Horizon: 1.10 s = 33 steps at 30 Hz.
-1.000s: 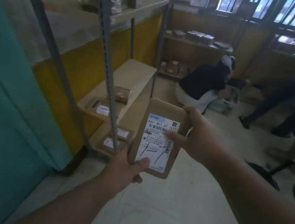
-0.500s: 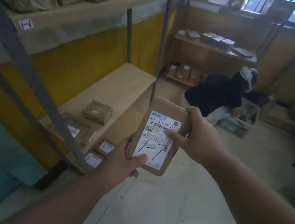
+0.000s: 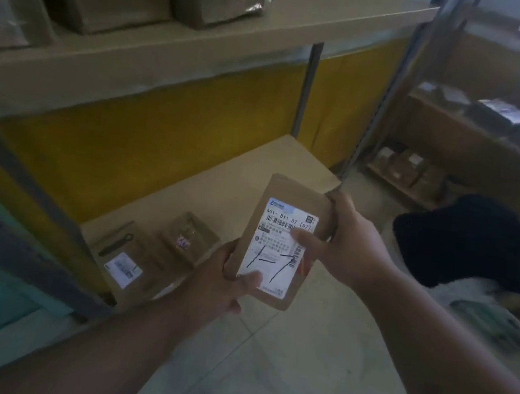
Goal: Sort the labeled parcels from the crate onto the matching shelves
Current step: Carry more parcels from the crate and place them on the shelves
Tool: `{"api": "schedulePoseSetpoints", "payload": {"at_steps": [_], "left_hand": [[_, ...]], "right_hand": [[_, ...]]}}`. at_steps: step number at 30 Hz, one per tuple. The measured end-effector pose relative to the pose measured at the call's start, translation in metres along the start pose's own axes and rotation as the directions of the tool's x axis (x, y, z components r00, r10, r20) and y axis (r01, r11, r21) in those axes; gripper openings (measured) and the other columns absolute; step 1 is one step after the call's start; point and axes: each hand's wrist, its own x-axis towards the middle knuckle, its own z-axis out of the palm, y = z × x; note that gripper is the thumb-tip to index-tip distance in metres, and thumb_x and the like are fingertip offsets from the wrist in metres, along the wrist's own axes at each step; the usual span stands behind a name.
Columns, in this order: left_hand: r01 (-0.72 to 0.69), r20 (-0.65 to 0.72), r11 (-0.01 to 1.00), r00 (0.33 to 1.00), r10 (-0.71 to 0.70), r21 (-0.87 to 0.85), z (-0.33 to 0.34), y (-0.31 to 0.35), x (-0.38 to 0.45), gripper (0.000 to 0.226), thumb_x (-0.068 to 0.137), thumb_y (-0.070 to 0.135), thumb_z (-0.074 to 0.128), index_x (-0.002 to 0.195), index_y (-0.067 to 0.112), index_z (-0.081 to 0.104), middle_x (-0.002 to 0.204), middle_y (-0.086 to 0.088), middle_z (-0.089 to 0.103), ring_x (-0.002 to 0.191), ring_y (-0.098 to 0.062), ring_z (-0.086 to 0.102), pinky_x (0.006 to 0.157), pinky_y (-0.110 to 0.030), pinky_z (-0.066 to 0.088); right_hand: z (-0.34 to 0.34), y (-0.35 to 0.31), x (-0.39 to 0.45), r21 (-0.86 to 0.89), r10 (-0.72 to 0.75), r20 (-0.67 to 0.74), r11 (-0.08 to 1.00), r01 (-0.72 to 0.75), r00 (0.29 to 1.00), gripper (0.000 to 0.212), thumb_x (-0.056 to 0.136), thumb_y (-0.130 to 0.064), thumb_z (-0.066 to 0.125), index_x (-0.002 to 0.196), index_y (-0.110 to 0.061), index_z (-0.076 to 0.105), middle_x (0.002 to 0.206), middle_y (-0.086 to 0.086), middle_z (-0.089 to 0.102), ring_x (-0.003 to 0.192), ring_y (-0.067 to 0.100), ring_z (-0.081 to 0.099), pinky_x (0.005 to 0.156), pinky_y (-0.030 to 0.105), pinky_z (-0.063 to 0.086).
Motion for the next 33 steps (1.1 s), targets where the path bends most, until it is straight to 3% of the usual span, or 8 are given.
{"api": "schedulePoseSetpoints", "payload": {"at_steps": [7, 11, 14, 18, 22, 25, 29, 33], "left_hand": [[0.147, -0.163, 0.986, 0.974, -0.158, -0.075, 0.002, -0.009, 0.078, 0.038, 0.097, 0.025, 0.064, 0.133, 0.028, 0.055, 0.106, 0.013, 0.073, 0.054, 0.004, 0.063, 0.052, -0.018, 0.051], [0.165, -0.346, 0.959, 0.907, -0.239, -0.23, 0.017, -0.018, 0.12, 0.043, 0.094, 0.017, 0.067, 0.132, 0.032, 0.052, 0.095, 0.014, 0.072, 0.053, 0.0, 0.061, 0.054, -0.02, 0.053], [0.155, -0.505, 0.917, 0.794, -0.337, -0.368, 0.04, -0.027, 0.15, 0.041, 0.094, 0.016, 0.068, 0.132, 0.024, 0.056, 0.098, 0.002, 0.074, 0.059, -0.011, 0.061, 0.055, -0.025, 0.053], [0.186, -0.694, 0.875, 0.545, -0.47, -0.447, 0.079, -0.038, 0.181, 0.036, 0.092, 0.027, 0.068, 0.125, 0.02, 0.056, 0.108, -0.002, 0.071, 0.077, -0.017, 0.069, 0.055, -0.025, 0.056], [0.181, -0.729, 0.8, 0.336, -0.597, -0.572, 0.09, -0.05, 0.198, 0.029, 0.091, 0.027, 0.07, 0.115, 0.018, 0.056, 0.095, -0.004, 0.073, 0.083, -0.026, 0.074, 0.073, -0.048, 0.063], [0.138, -0.735, 0.775, 0.252, -0.629, -0.617, 0.082, -0.063, 0.205, 0.027, 0.093, 0.024, 0.068, 0.116, 0.015, 0.057, 0.093, -0.006, 0.073, 0.075, -0.023, 0.072, 0.067, -0.043, 0.063], [0.095, -0.74, 0.759, 0.171, -0.65, -0.644, 0.071, -0.078, 0.207, 0.029, 0.092, 0.029, 0.069, 0.119, 0.023, 0.058, 0.092, 0.001, 0.072, 0.057, -0.008, 0.067, 0.043, -0.017, 0.046], [0.068, -0.748, 0.765, 0.171, -0.641, -0.64, 0.067, -0.08, 0.215, 0.045, 0.091, 0.026, 0.071, 0.133, 0.021, 0.053, 0.089, 0.004, 0.069, 0.071, -0.015, 0.073, 0.06, -0.031, 0.062]], "right_hand": [[0.025, 0.018, 0.124, -0.087, -0.148, 0.234, 0.981, 0.172, 0.961, 0.058, 0.081, -0.054, 0.074, 0.122, -0.033, 0.038, 0.086, -0.02, 0.06, 0.073, -0.002, 0.06, 0.056, 0.026, 0.053], [0.046, 0.029, 0.207, -0.102, -0.282, 0.386, 0.933, 0.344, 0.878, 0.065, 0.08, -0.054, 0.075, 0.127, -0.025, 0.041, 0.095, -0.009, 0.064, 0.085, 0.013, 0.064, 0.073, 0.037, 0.056], [0.063, 0.033, 0.262, -0.065, -0.344, 0.498, 0.901, 0.43, 0.796, 0.061, 0.08, -0.049, 0.078, 0.123, -0.021, 0.045, 0.095, -0.006, 0.061, 0.083, 0.015, 0.06, 0.068, 0.032, 0.05], [0.097, 0.042, 0.304, -0.051, -0.38, 0.627, 0.851, 0.523, 0.68, 0.063, 0.078, -0.054, 0.077, 0.122, -0.022, 0.045, 0.093, -0.007, 0.063, 0.085, 0.017, 0.063, 0.072, 0.035, 0.055], [0.14, 0.04, 0.319, -0.07, -0.371, 0.724, 0.799, 0.597, 0.581, 0.059, 0.082, -0.052, 0.075, 0.12, -0.02, 0.044, 0.103, -0.001, 0.067, 0.091, 0.022, 0.064, 0.074, 0.034, 0.054], [0.17, 0.036, 0.323, -0.071, -0.366, 0.74, 0.792, 0.606, 0.565, 0.057, 0.083, -0.049, 0.074, 0.118, -0.016, 0.044, 0.112, 0.005, 0.067, 0.102, 0.027, 0.064, 0.078, 0.034, 0.051], [0.194, 0.029, 0.324, -0.064, -0.373, 0.722, 0.802, 0.594, 0.582, 0.059, 0.084, -0.046, 0.075, 0.121, -0.011, 0.046, 0.118, 0.009, 0.066, 0.11, 0.03, 0.063, 0.078, 0.03, 0.045], [0.206, 0.026, 0.33, -0.066, -0.369, 0.72, 0.806, 0.588, 0.588, 0.06, 0.083, -0.046, 0.076, 0.122, -0.011, 0.046, 0.119, 0.01, 0.066, 0.109, 0.031, 0.063, 0.08, 0.033, 0.049]]}}
